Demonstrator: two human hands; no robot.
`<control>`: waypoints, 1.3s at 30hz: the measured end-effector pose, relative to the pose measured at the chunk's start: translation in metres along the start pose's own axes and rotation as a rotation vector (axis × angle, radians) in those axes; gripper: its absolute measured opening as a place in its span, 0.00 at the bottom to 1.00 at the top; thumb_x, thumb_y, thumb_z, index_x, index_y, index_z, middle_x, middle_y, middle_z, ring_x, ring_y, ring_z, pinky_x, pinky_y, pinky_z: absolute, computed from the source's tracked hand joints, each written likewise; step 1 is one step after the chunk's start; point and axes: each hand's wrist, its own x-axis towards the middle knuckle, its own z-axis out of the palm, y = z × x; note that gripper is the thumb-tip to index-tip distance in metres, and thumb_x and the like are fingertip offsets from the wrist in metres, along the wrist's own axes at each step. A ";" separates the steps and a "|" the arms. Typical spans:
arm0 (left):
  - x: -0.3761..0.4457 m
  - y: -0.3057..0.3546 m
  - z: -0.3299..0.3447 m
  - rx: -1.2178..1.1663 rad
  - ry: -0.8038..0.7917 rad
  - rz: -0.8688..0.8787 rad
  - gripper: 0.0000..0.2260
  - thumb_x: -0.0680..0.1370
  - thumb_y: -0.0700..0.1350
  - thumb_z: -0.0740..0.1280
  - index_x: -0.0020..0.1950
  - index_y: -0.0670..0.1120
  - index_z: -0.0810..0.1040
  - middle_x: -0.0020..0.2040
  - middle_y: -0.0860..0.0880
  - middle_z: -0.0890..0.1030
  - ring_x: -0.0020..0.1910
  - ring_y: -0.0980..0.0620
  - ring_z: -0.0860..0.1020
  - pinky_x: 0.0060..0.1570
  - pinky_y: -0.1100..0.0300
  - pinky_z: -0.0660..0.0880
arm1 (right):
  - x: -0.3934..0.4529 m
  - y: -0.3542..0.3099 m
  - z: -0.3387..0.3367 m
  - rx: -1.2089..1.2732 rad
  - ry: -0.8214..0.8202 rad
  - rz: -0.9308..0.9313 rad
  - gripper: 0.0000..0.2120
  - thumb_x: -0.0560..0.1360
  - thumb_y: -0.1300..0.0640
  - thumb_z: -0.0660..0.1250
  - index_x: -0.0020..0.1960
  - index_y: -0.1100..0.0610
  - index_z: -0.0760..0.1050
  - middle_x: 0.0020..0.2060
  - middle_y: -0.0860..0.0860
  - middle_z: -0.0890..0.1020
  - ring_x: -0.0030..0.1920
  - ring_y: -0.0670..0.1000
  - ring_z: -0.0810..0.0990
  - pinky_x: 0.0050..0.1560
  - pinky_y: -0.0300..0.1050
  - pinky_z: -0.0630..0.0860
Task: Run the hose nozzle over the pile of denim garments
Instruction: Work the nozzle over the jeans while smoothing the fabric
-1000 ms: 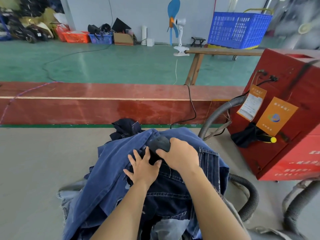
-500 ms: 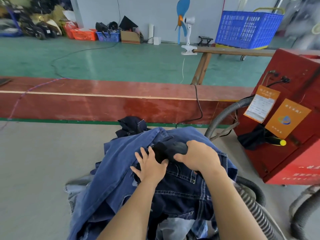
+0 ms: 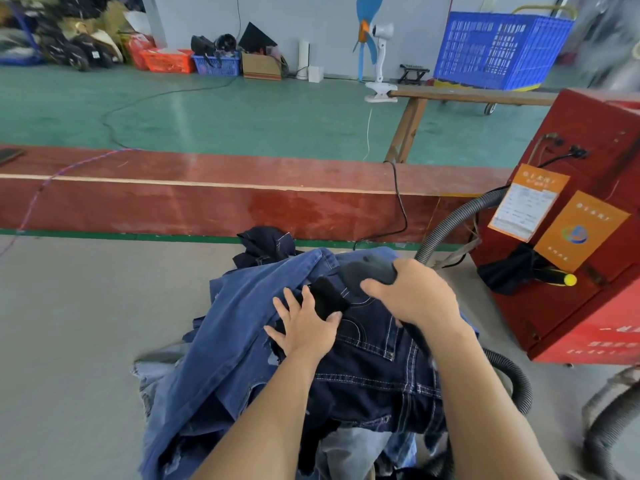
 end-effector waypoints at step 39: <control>-0.001 0.002 0.001 0.001 -0.016 0.012 0.34 0.80 0.60 0.59 0.79 0.55 0.44 0.79 0.48 0.36 0.76 0.44 0.33 0.70 0.34 0.40 | 0.005 0.005 0.005 -0.034 -0.085 -0.005 0.17 0.74 0.41 0.66 0.44 0.53 0.68 0.30 0.48 0.77 0.29 0.46 0.74 0.27 0.42 0.64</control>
